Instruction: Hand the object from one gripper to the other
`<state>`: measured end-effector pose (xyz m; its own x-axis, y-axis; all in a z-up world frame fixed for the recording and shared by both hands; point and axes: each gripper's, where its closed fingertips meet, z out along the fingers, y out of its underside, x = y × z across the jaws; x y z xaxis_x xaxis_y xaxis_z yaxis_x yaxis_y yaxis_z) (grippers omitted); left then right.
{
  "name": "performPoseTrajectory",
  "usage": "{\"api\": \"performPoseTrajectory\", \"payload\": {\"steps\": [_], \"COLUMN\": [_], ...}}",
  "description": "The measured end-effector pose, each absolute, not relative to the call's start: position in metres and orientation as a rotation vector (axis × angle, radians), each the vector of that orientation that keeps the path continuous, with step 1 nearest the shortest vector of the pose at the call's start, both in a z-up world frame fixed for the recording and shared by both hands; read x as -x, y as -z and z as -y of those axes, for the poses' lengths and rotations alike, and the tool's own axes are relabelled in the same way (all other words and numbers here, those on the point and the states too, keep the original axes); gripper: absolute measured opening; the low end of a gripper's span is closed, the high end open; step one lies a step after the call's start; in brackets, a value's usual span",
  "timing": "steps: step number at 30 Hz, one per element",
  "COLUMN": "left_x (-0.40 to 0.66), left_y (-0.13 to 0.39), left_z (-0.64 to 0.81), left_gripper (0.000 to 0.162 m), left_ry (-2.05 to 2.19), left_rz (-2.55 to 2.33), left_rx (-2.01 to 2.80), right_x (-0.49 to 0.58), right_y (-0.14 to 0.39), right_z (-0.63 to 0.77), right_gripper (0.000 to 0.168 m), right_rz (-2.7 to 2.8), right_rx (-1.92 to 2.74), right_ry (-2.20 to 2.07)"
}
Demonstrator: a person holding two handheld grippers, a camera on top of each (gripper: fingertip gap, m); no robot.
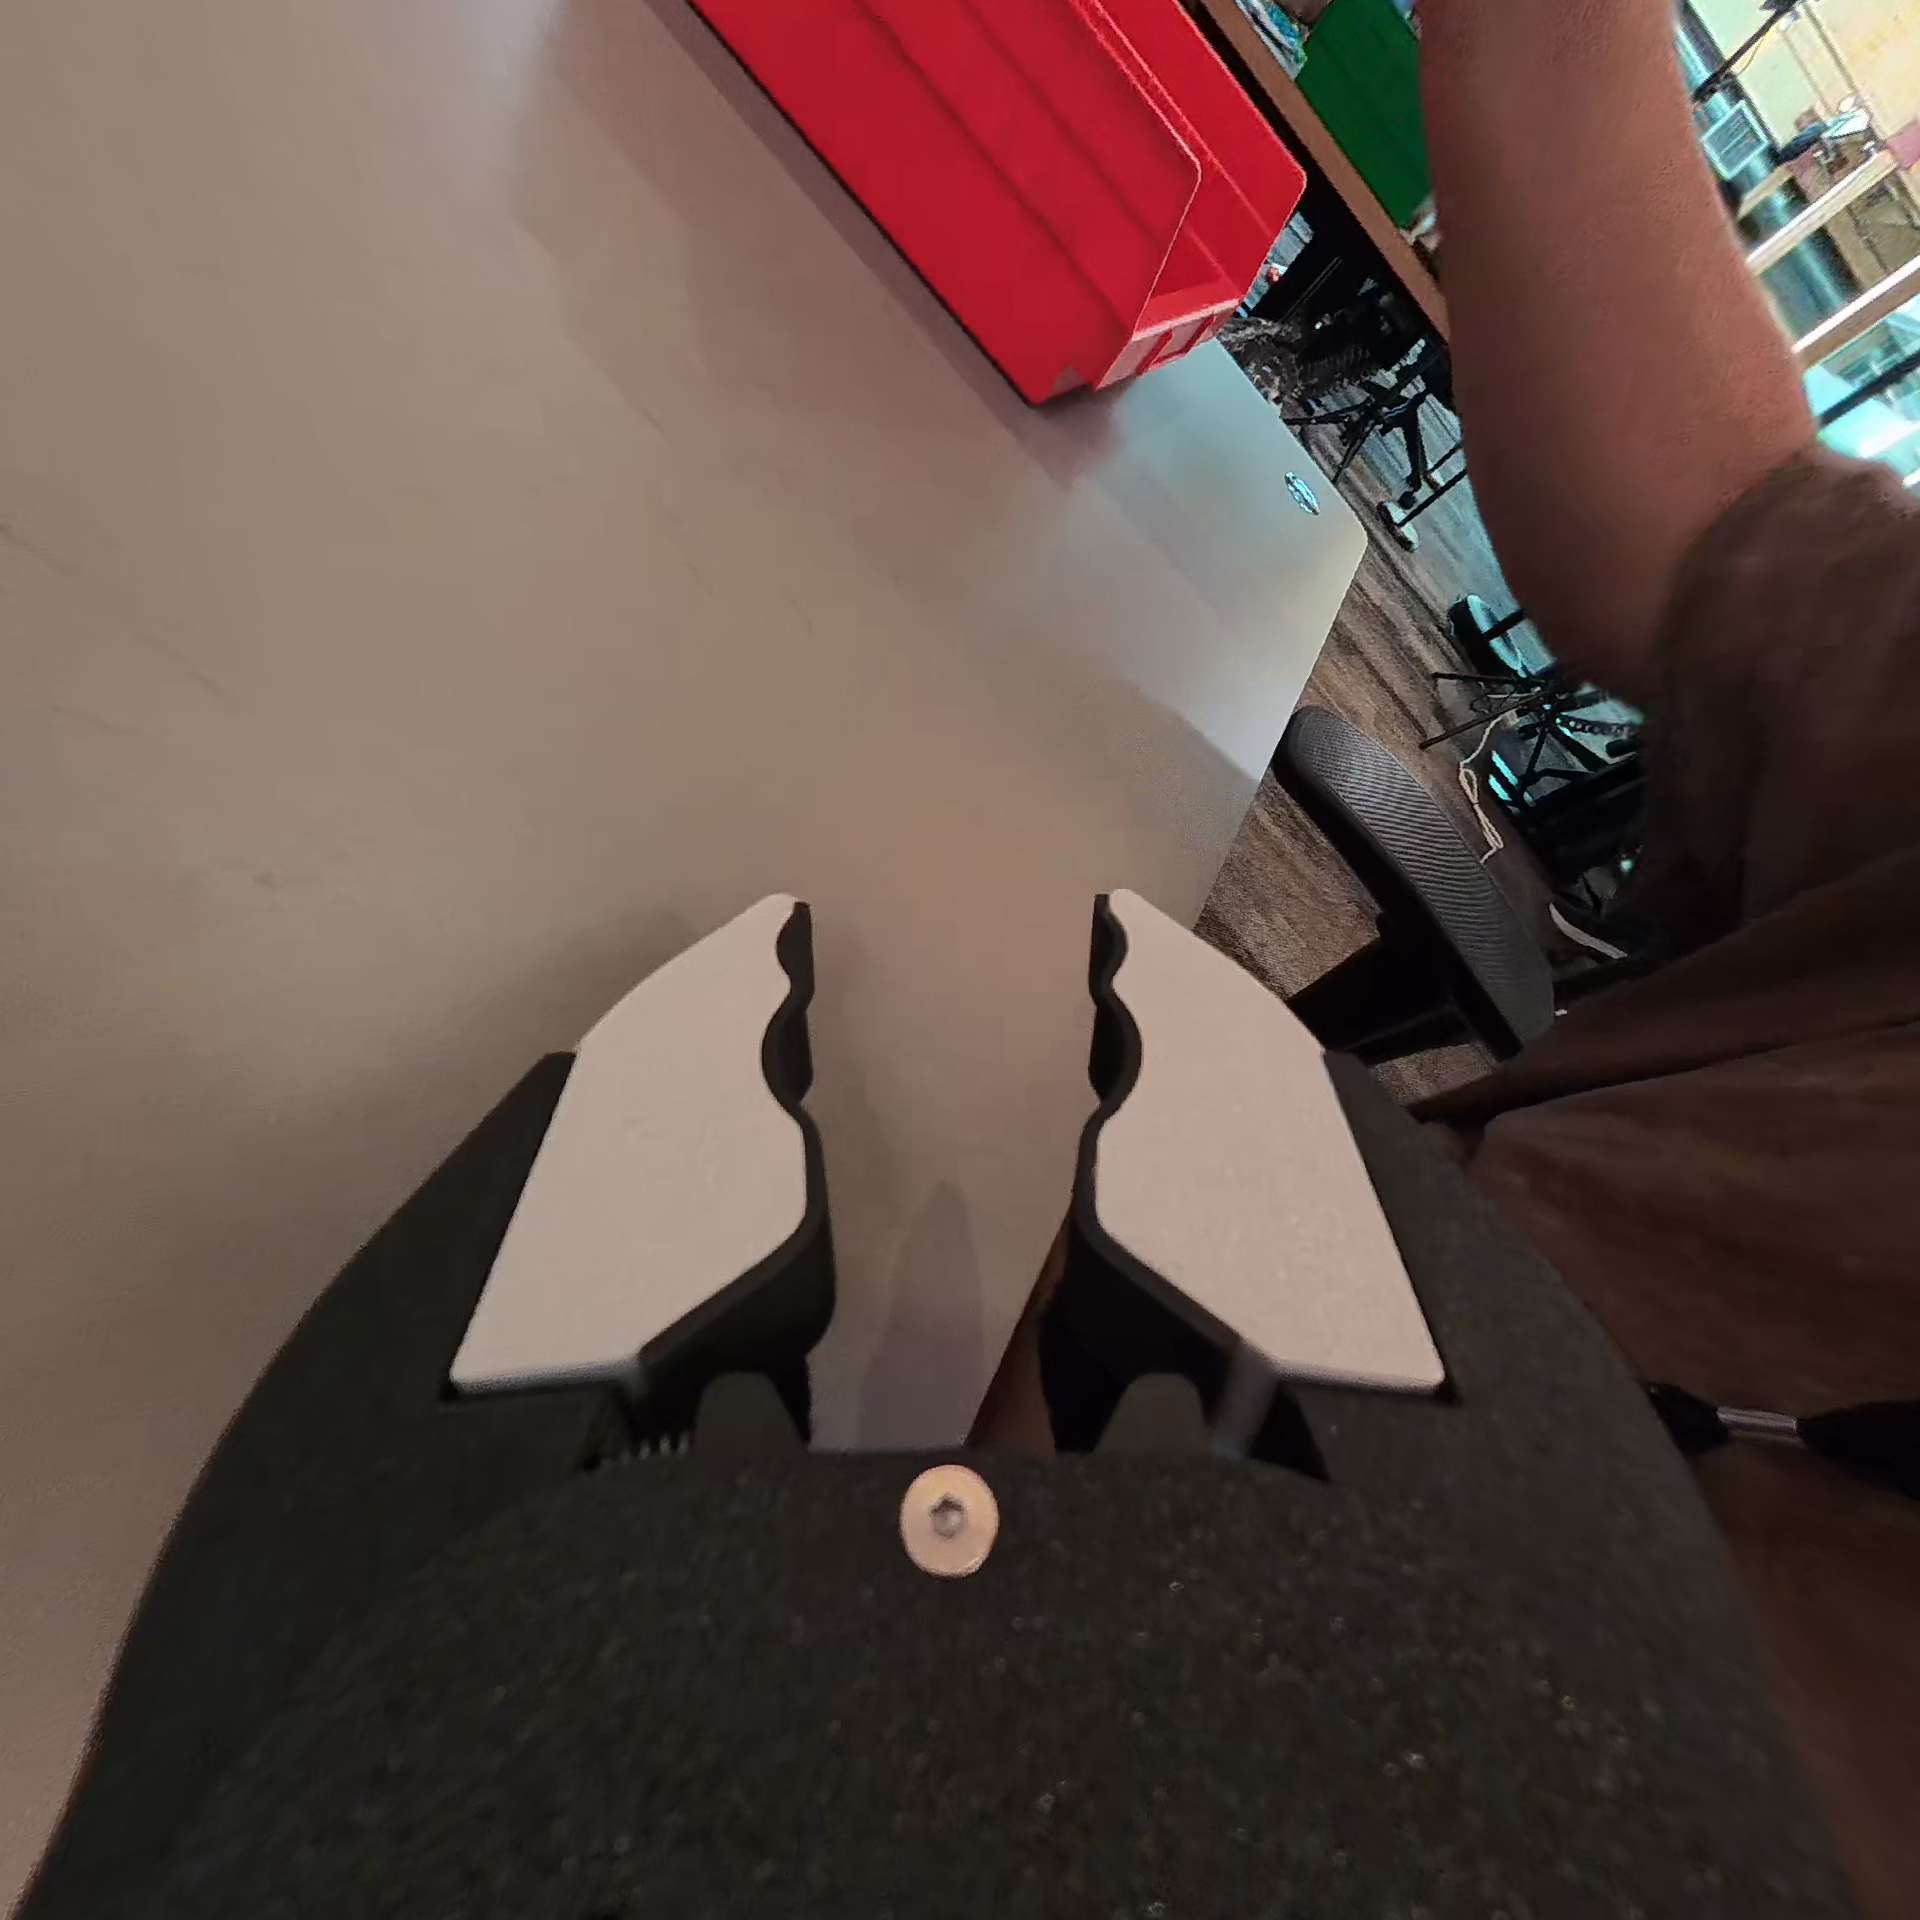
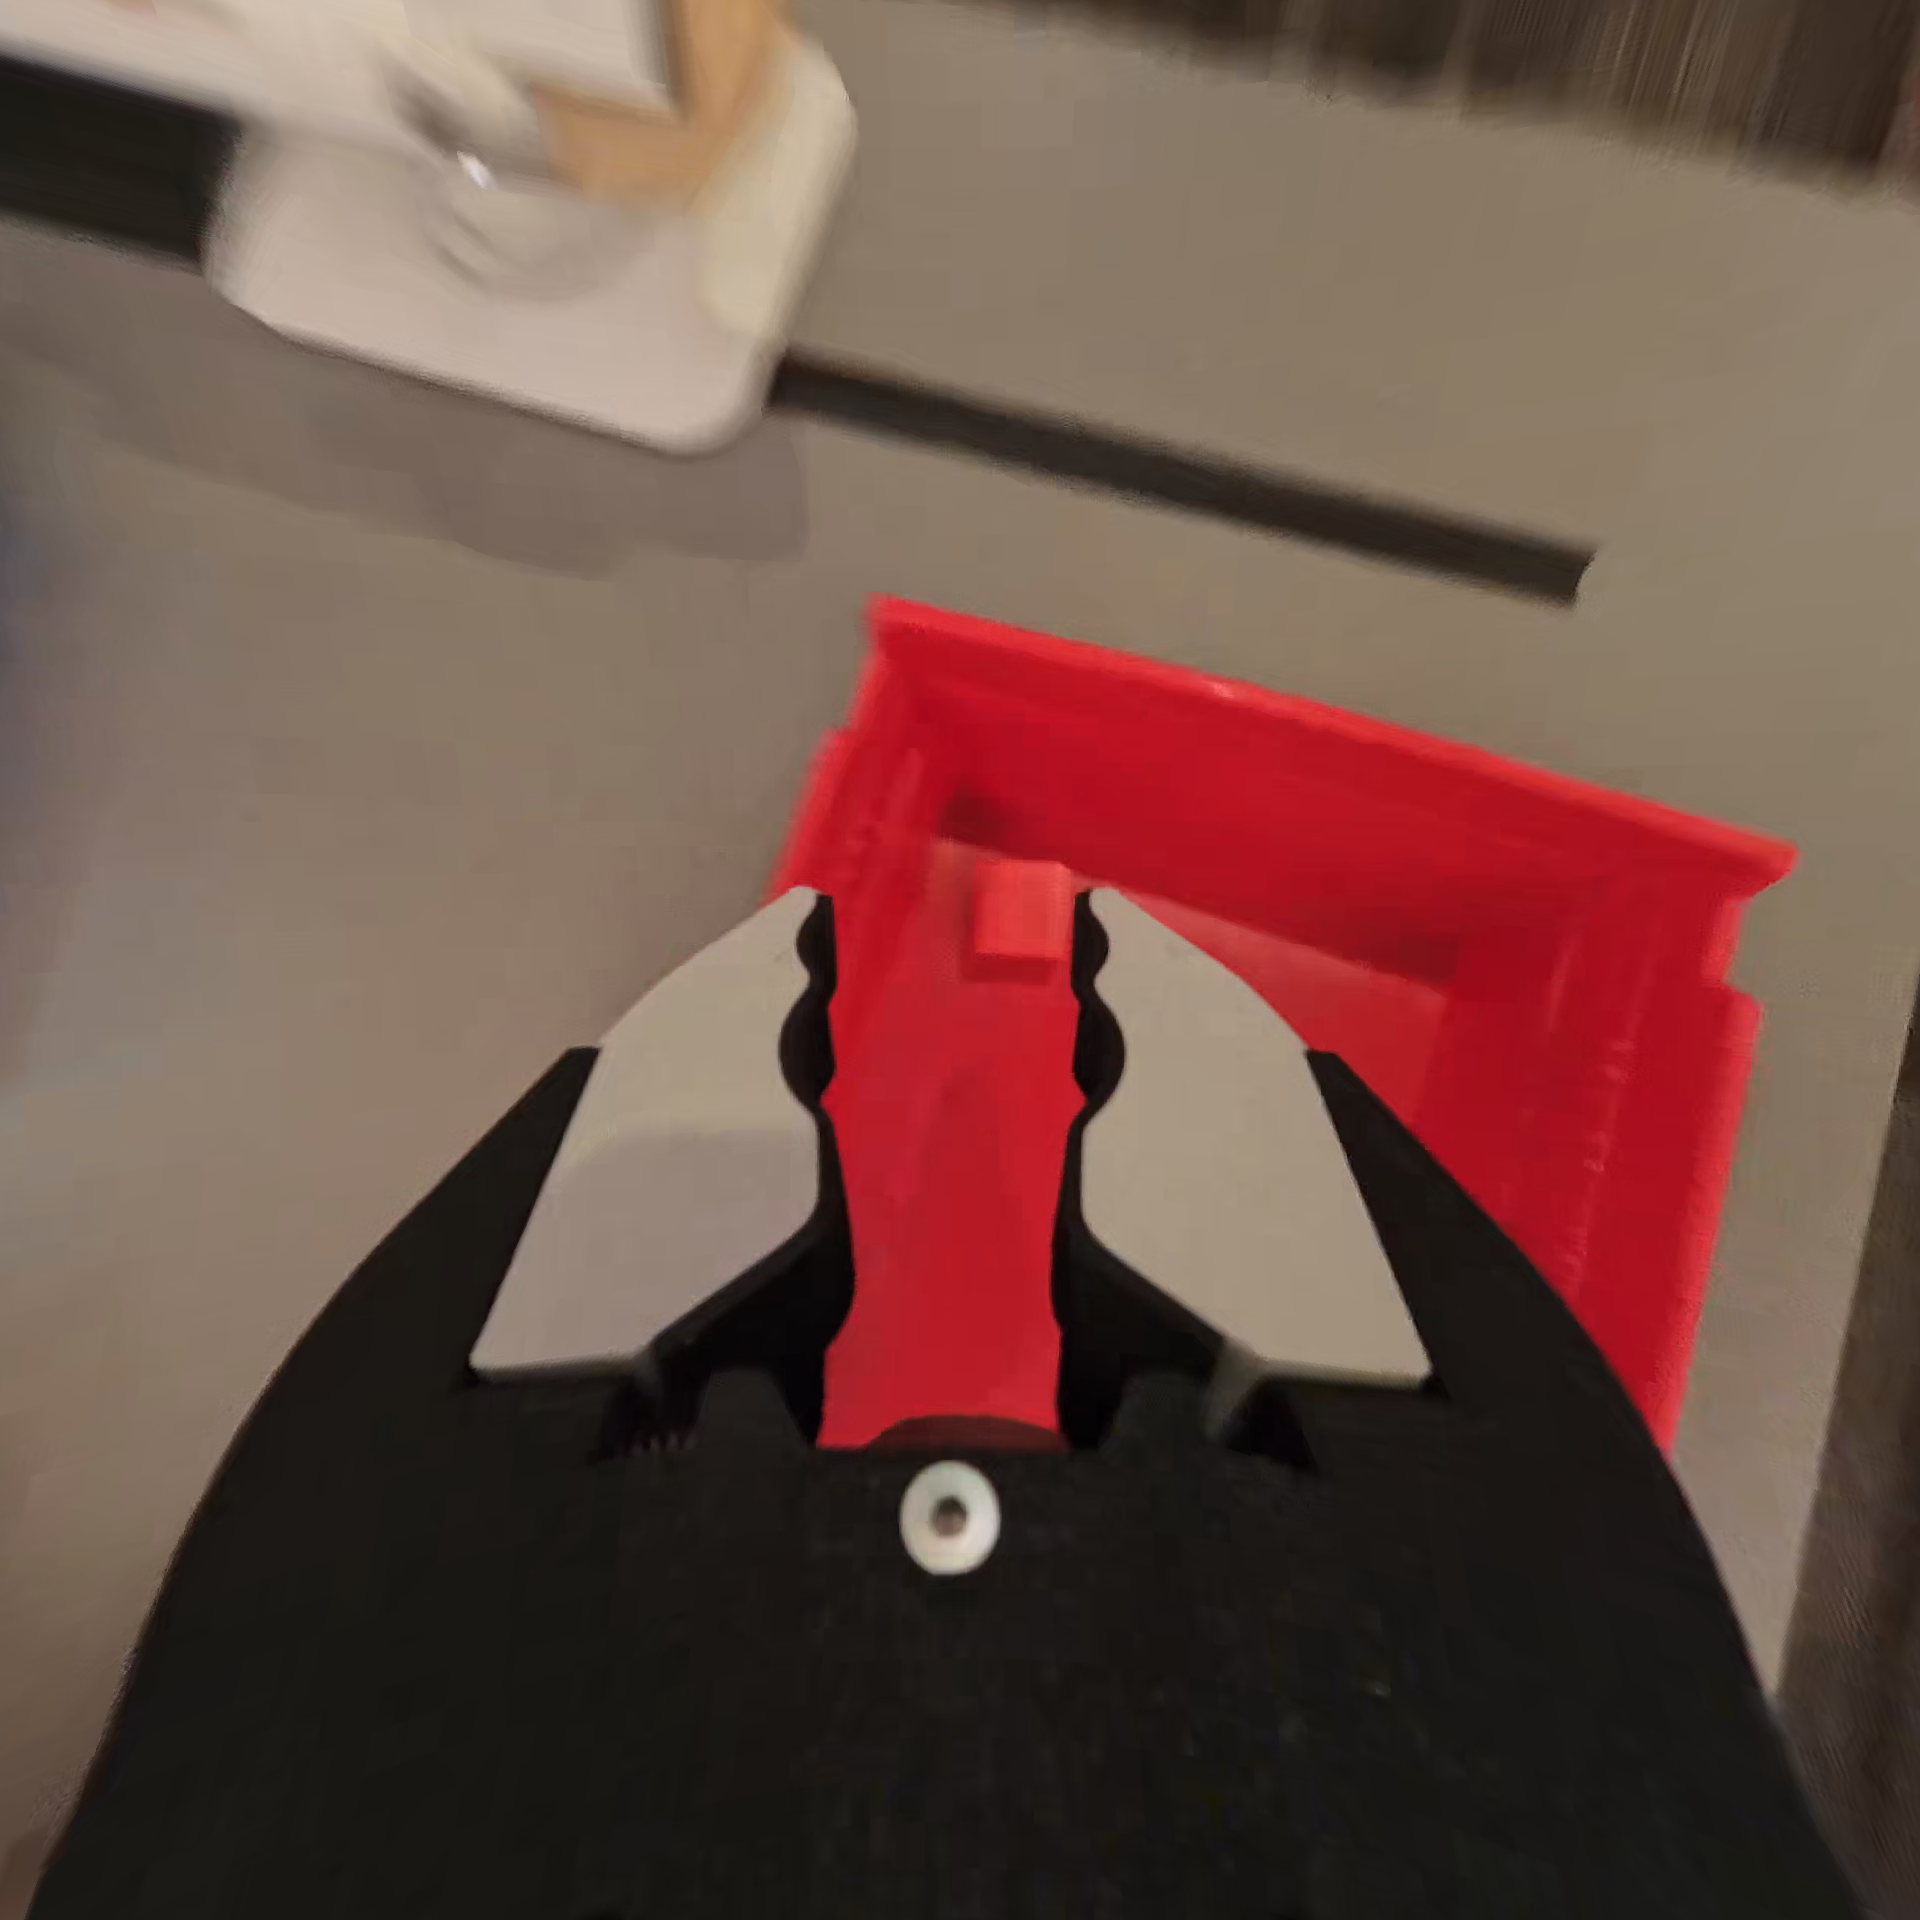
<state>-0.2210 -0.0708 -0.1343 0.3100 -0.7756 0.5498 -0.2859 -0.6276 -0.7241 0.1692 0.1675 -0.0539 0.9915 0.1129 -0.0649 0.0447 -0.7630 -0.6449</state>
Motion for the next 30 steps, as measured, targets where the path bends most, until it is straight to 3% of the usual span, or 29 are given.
{"api": "performPoseTrajectory", "payload": {"steps": [2,4,6,8,11,20,23,30], "left_x": [0.224,0.227,0.231,0.235,0.244,0.311,0.345,0.367], "left_y": [0.132,0.131,0.129,0.126,0.121,0.078,0.086,0.128], "left_z": [0.068,0.061,0.056,0.048,0.034,-0.066,-0.123,-0.233], "left_gripper": [0.051,0.051,0.051,0.051,0.051,0.062,0.059,0.050], "left_ry": [1.276,1.246,1.230,1.181,1.042,0.607,0.354,0.306], "left_rz": [-0.931,-0.905,-0.901,-0.895,-0.907,-0.714,-0.614,-0.333], "left_rx": [2.071,2.089,2.085,2.068,2.054,2.258,2.467,2.771], "right_x": [-0.130,-0.073,-0.012,0.035,0.086,0.103,0.101,0.108], "right_y": [0.010,-0.002,0.015,0.049,0.090,0.108,0.111,0.108], "right_z": [-0.135,-0.088,-0.040,-0.007,0.025,0.039,0.038,0.040], "right_gripper": [0.043,0.043,0.044,0.065,0.063,0.063,0.062,0.061], "right_rz": [0.215,0.374,0.492,0.507,0.526,0.563,0.592,0.656], "right_rx": [2.184,2.015,1.912,1.873,1.827,1.820,1.825,1.809], "right_ry": [-0.206,-0.336,-0.505,-0.606,-0.726,-0.726,-0.687,-0.687]}}
